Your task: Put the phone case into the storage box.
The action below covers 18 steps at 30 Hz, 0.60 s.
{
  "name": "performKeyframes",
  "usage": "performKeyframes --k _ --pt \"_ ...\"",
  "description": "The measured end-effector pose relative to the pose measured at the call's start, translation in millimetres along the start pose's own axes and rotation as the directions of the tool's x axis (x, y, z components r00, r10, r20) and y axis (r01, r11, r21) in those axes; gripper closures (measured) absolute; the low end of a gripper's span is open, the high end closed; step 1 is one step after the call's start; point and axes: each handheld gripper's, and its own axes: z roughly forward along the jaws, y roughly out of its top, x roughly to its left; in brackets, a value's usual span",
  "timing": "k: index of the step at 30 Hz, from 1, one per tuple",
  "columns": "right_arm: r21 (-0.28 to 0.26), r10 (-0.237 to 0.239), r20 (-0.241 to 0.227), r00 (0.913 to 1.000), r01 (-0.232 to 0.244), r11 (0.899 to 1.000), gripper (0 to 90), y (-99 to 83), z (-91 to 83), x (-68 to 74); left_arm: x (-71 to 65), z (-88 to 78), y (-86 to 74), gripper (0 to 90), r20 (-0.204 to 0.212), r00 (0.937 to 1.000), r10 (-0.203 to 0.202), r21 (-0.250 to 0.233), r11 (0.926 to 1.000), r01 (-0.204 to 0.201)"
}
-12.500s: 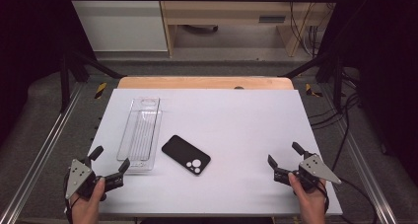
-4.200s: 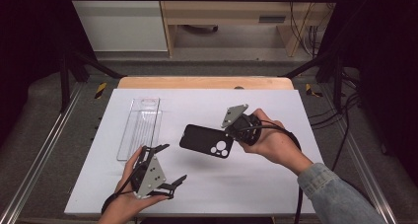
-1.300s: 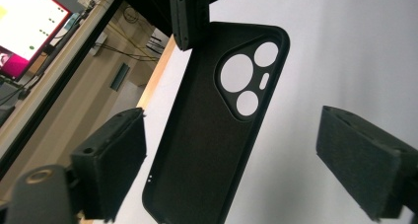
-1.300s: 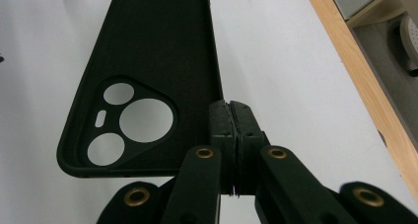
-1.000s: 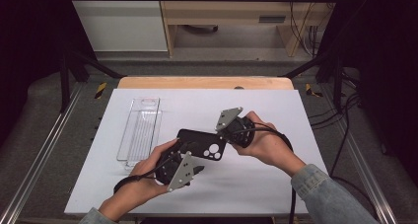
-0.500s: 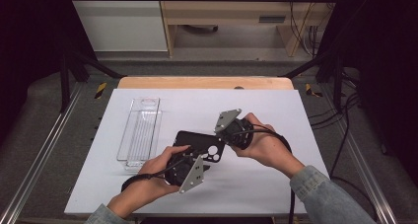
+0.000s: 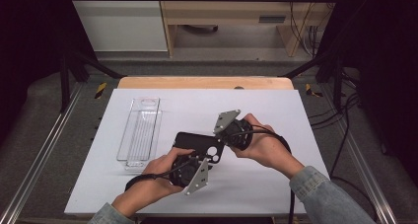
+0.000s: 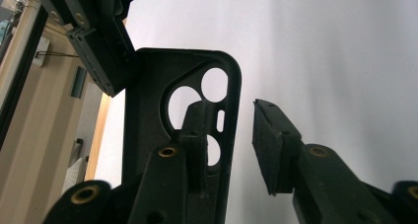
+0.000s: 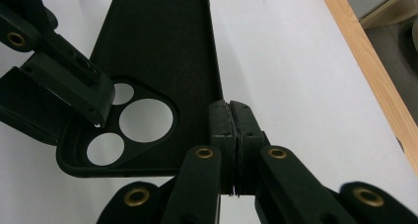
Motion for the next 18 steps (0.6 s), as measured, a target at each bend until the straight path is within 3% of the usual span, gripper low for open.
performKeyframes --k 9,18 --pt "0.003 -0.006 -0.01 0.9999 0.006 1.0 89.6 0.0 1.3 1.4 -2.0 -0.6 1.3 80.5 -0.017 0.9984 0.054 0.003 0.9986 -0.053" --pt "-0.002 0.0 -0.015 0.9999 0.0 1.0 89.4 -0.5 1.4 -0.7 -4.2 -2.3 2.7 83.8 -0.039 0.9943 0.099 0.013 0.995 -0.099"
